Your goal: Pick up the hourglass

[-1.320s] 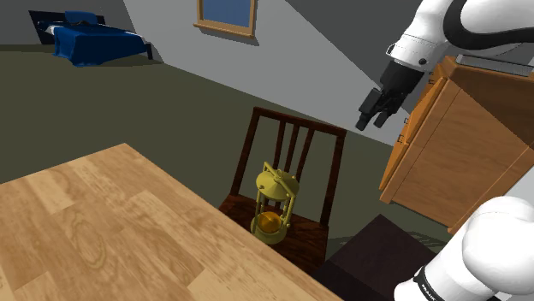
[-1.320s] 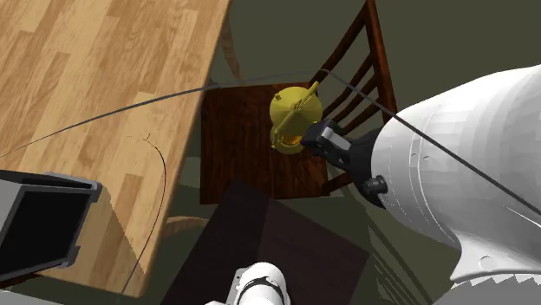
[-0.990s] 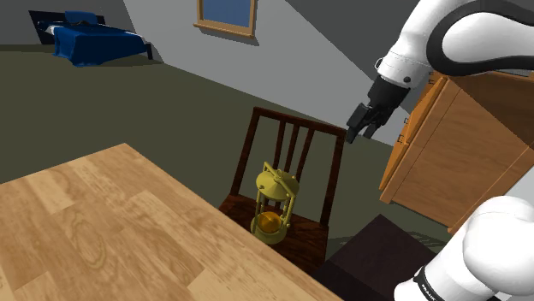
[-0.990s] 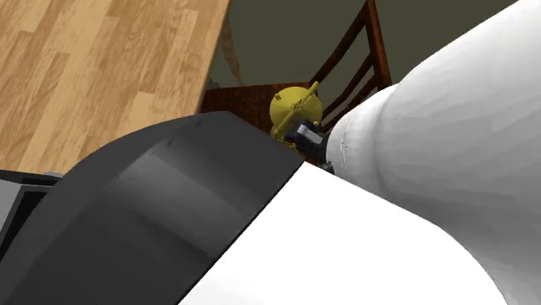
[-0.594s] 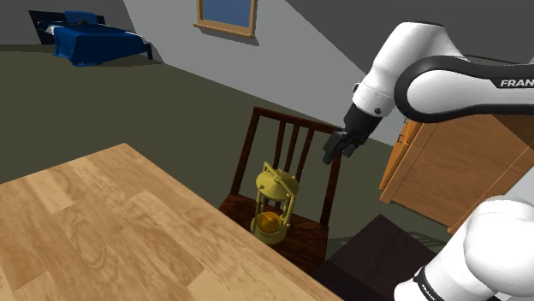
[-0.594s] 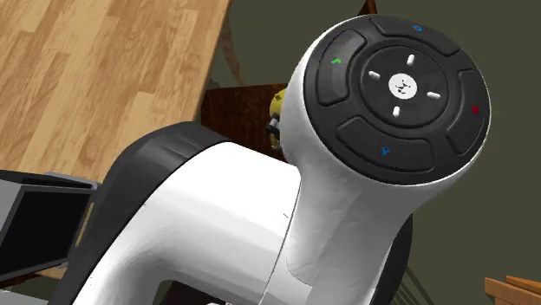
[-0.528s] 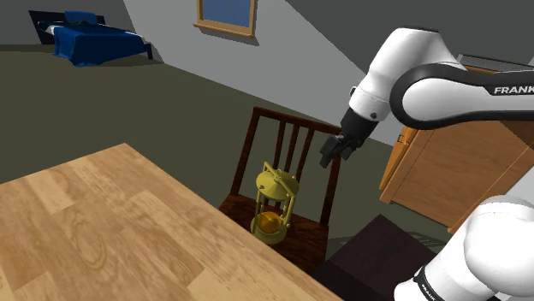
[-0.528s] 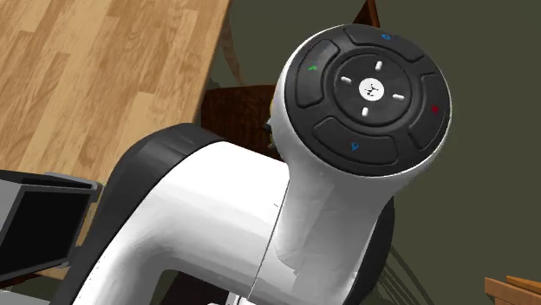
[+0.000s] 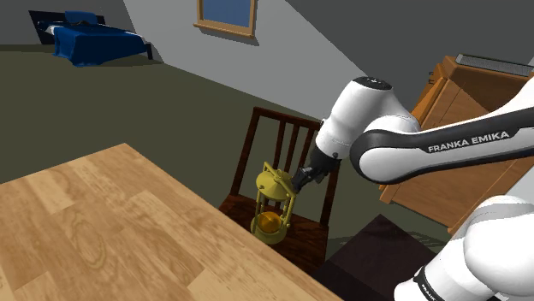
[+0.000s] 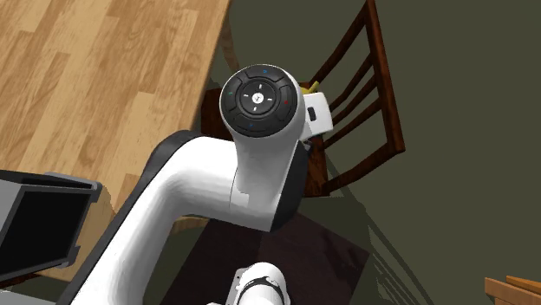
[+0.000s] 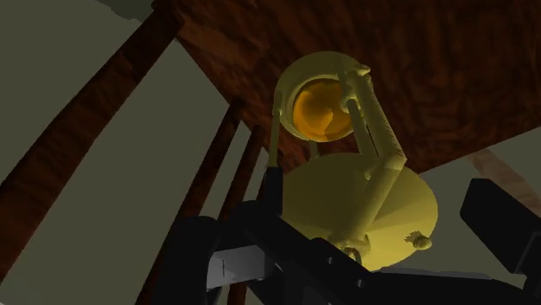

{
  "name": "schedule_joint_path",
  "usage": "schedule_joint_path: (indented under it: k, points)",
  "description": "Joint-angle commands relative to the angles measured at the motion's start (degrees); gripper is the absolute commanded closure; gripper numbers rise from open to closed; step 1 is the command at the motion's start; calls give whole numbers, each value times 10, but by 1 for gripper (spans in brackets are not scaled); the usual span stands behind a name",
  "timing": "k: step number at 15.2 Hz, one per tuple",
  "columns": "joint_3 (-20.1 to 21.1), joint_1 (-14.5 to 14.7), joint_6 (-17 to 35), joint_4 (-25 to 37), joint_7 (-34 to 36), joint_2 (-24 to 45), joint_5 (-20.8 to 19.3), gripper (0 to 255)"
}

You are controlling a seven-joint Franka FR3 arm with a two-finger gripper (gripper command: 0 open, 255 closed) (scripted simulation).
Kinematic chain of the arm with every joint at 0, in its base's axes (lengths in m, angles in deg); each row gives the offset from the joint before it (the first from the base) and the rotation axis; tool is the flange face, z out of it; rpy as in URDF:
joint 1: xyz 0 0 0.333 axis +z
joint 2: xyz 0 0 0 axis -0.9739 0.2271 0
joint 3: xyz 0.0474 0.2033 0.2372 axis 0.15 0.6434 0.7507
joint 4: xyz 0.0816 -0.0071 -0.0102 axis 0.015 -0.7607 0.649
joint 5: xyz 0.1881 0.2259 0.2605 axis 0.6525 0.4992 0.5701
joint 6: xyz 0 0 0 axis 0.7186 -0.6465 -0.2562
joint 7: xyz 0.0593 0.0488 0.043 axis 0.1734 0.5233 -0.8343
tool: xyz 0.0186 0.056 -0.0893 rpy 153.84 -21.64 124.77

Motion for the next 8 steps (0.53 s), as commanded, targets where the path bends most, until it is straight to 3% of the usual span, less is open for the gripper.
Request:
schedule_joint_path:
  k: [1, 3, 8]
  points:
    - [33, -11, 50, -2, 32, 42, -14, 0]
    - [65, -30, 92, 1, 64, 83, -38, 0]
    - [85, -49, 143, -13, 85, 121, -59, 0]
